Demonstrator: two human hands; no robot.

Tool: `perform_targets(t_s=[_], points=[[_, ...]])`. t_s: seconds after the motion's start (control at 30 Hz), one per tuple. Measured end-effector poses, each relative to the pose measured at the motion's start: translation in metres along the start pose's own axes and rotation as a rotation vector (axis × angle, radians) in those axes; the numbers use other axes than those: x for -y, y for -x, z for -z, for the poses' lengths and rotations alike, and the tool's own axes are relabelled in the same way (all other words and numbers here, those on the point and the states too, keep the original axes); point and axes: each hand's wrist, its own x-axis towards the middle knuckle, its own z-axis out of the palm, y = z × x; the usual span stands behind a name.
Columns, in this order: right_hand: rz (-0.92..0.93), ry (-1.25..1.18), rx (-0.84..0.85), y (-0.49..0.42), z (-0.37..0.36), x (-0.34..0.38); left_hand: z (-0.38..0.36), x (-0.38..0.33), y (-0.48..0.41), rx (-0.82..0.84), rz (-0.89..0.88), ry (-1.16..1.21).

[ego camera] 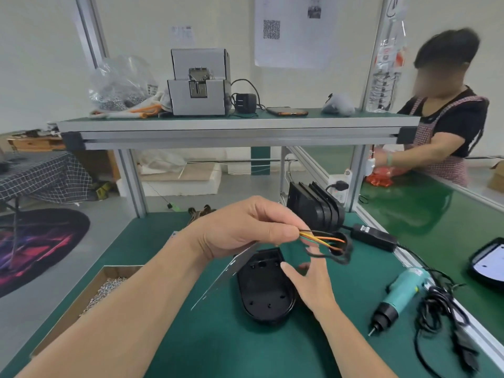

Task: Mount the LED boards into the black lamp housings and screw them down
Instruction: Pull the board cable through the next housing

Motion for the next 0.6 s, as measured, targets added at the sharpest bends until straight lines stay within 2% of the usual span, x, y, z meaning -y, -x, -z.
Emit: perform_targets(t_s=[0.1, 0.17, 0.23, 0.27, 0.33, 0.4, 0.43, 0.53, 0.6], points=[[0.126, -0.096, 0.002, 0.003, 0.003, 0.002, -0.009, -0.016, 0.001, -0.019, -0.084, 0.115], [0.181, -0.075, -0.055, 0.005, 0.006, 0.004, -0.006, -0.023, 0.002, -0.006, -0.19, 0.152], [0.21, -0.127, -0.14, 0.005, 0.009, 0.002, 0.008, -0.022, -0.001, -0.1, -0.243, 0.258], [0.174, -0.216, -0.179, 0.005, 0.012, 0.006, 0.018, -0.019, -0.003, -0.227, -0.191, 0.316], [0.108, -0.413, -0.259, 0.005, 0.021, 0.016, 0.037, 0.0, -0.003, -0.56, 0.094, 0.391], [0.151, -0.468, -0.362, 0.003, 0.03, 0.028, 0.05, 0.036, 0.008, -0.862, 0.414, 0.502], [0.211, -0.447, -0.414, 0.001, 0.035, 0.035, 0.052, 0.057, 0.016, -0.971, 0.518, 0.566], [0.362, -0.404, -0.524, 0.0, 0.046, 0.056, 0.046, 0.113, 0.037, -1.182, 0.693, 0.645], [0.429, -0.371, -0.535, -0.001, 0.05, 0.067, 0.034, 0.135, 0.043, -1.236, 0.746, 0.576]])
